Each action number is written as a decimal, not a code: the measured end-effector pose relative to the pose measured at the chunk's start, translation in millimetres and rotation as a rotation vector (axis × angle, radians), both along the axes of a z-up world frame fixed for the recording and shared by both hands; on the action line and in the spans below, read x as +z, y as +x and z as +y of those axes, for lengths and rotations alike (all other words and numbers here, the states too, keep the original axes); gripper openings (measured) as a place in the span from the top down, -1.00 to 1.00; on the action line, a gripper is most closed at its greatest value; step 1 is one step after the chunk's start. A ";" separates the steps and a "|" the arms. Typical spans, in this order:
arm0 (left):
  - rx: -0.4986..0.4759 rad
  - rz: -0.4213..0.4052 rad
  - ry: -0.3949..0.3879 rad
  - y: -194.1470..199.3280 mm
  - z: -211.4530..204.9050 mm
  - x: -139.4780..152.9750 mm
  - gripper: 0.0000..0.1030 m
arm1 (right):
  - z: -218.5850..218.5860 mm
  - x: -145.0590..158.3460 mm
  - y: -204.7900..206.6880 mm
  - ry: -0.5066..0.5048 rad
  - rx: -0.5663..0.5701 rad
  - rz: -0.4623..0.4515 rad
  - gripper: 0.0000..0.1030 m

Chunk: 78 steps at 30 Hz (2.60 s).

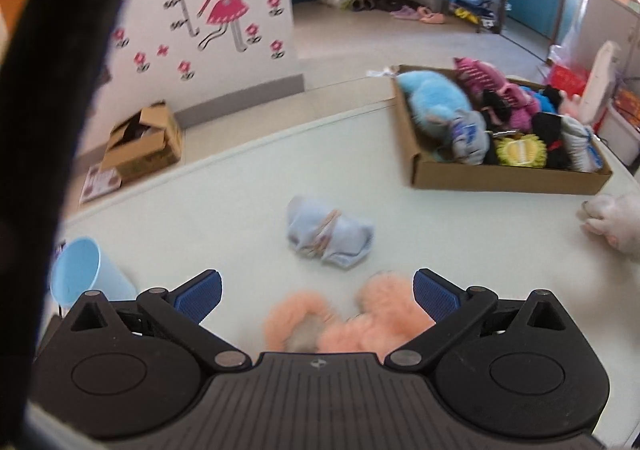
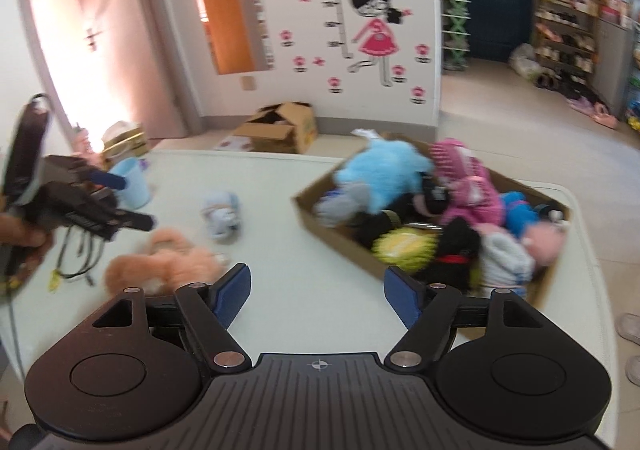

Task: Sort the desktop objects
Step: 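Withdraw both tools from the box toward the remaining toys, then grasp the light blue rolled sock with the left tool while the right tool grasps the black fluffy toy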

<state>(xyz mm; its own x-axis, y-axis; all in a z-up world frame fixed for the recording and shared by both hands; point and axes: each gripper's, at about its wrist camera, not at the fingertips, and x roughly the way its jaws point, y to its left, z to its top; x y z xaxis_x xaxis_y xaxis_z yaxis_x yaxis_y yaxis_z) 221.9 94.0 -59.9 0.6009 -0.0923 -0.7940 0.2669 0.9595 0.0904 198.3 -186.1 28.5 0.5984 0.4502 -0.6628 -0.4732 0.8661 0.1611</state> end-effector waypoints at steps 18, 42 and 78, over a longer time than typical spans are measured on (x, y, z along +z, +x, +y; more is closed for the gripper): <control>0.042 0.122 -0.119 51.6 13.7 -55.7 -0.98 | 96.0 -87.5 -18.1 0.023 0.103 0.091 -0.77; 0.072 0.216 -0.113 76.5 15.1 -81.7 -0.98 | 151.7 -135.9 -29.5 -0.080 0.130 0.034 -0.87; 0.002 0.158 -0.066 37.7 11.5 -60.5 0.04 | 119.1 -135.0 -42.5 0.140 0.150 0.095 0.39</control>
